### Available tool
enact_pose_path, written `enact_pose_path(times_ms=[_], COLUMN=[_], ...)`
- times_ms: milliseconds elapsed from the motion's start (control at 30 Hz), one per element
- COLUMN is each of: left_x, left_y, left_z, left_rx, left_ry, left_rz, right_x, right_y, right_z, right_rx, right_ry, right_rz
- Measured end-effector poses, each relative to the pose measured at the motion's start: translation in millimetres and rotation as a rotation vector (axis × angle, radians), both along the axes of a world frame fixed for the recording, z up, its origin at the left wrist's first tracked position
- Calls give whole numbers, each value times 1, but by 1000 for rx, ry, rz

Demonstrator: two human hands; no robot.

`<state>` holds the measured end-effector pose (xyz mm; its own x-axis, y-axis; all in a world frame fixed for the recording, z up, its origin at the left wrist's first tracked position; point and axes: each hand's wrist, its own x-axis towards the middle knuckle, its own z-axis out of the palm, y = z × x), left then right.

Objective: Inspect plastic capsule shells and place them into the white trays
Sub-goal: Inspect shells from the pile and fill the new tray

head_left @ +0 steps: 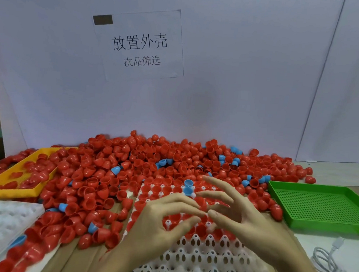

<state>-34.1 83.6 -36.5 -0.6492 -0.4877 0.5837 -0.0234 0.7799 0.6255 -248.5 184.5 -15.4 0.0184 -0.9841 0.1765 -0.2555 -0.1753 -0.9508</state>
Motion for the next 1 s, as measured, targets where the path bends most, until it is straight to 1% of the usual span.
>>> enact_pose_path(times_ms=[33,100,200,300,367,467,600,633,700,800,900,1000], left_x=[0,2,7,11,15,24,49,57,71,78,78,78], left_y=[3,5,5,5,1,-16,-54,-64,-79,-89,-91,-91], left_z=[-2,-5,-10,-11,-9,-9,-19,-22,-26,-29,-30,-31], left_rx=[17,51,106,203,220,138,-84,-113,-132,-144,-140,-130], left_ry=[9,37,78,140,151,57,-237,-290,-318,-325,-288,-237], left_rz=[-20,-28,-28,29,93,242,675,768,880,956,948,956], right_x=[1,4,6,7,7,6,7,8,9,14,25,42], right_y=[0,-2,-7,-13,-16,-18,-19,-20,-21,-32,-57,-93], right_z=[0,-1,-9,-18,-23,-28,-32,-33,-36,-33,-20,-1], right_rx=[0,-4,-8,-30,-50,-48,-61,-64,-50,26,87,55], right_ry=[9,23,-29,-44,-12,30,66,93,145,204,271,327], right_rz=[40,57,50,61,29,-42,-106,-120,-119,-38,71,56])
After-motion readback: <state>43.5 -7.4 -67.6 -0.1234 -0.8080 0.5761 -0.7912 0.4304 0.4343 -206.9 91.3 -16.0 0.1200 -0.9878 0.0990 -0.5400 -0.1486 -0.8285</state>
